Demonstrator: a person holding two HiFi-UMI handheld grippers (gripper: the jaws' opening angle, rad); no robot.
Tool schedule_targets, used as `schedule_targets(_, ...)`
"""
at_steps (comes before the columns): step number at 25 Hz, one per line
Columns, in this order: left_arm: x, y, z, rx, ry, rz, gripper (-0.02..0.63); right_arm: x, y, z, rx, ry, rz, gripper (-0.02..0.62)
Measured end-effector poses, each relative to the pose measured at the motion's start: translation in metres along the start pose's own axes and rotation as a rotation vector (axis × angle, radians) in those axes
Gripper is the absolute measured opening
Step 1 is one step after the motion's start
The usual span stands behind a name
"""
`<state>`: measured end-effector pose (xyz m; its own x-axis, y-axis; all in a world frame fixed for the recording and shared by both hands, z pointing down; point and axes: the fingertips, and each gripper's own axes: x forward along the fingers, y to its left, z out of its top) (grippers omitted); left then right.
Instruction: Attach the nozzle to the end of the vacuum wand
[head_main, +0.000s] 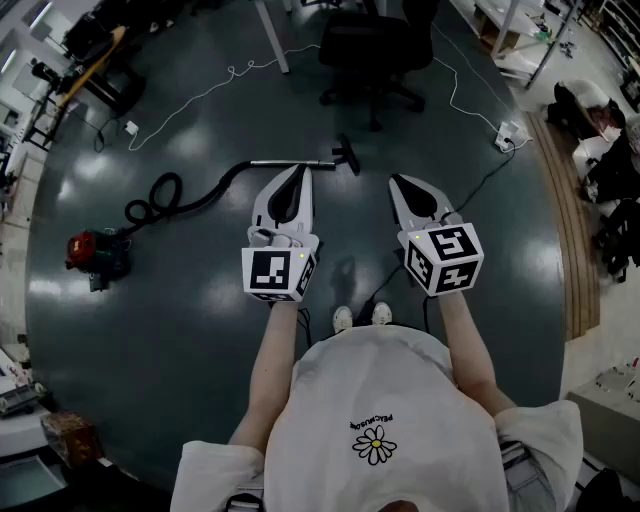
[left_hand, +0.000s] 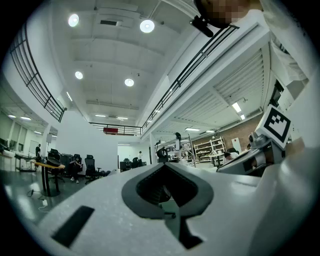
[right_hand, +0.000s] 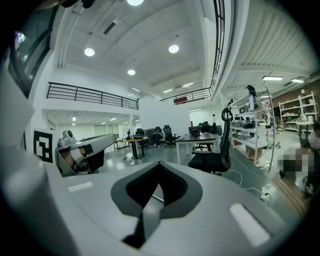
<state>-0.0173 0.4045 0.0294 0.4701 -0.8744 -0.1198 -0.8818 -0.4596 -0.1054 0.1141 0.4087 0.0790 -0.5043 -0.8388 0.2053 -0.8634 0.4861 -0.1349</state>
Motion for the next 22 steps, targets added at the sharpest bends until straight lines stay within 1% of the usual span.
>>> schedule_targets(3, 0.007, -0.002, 0.003, 0.004, 0.0, 0.004, 0.002, 0.002, -0.006, 0.006, -0.004, -0.008, 0.01, 0.006)
schedule_targets(8, 0.015, -0.009, -0.003, 0.01, 0.013, 0.004, 0.002, 0.003, -0.019, 0.007, -0.035, -0.009, 0.015, 0.006)
schedule_targets(12, 0.021, -0.009, -0.016, 0.0, 0.03, 0.02, 0.002, 0.005, -0.034, -0.001, -0.001, -0.006, 0.04, 0.006)
schedule_targets(16, 0.029, -0.006, -0.027, -0.001, 0.054, 0.041, 0.002, 0.013, -0.053, -0.011, 0.027, 0.022, 0.064, 0.006)
schedule_targets(19, 0.036, 0.005, -0.039, -0.018, 0.07, 0.064, 0.002, 0.026, -0.065, -0.018, 0.038, 0.046, 0.082, 0.006)
schedule_targets(22, 0.049, 0.028, -0.055, -0.018, 0.078, 0.077, 0.002, 0.051, -0.074, -0.025, 0.038, 0.079, 0.105, 0.006)
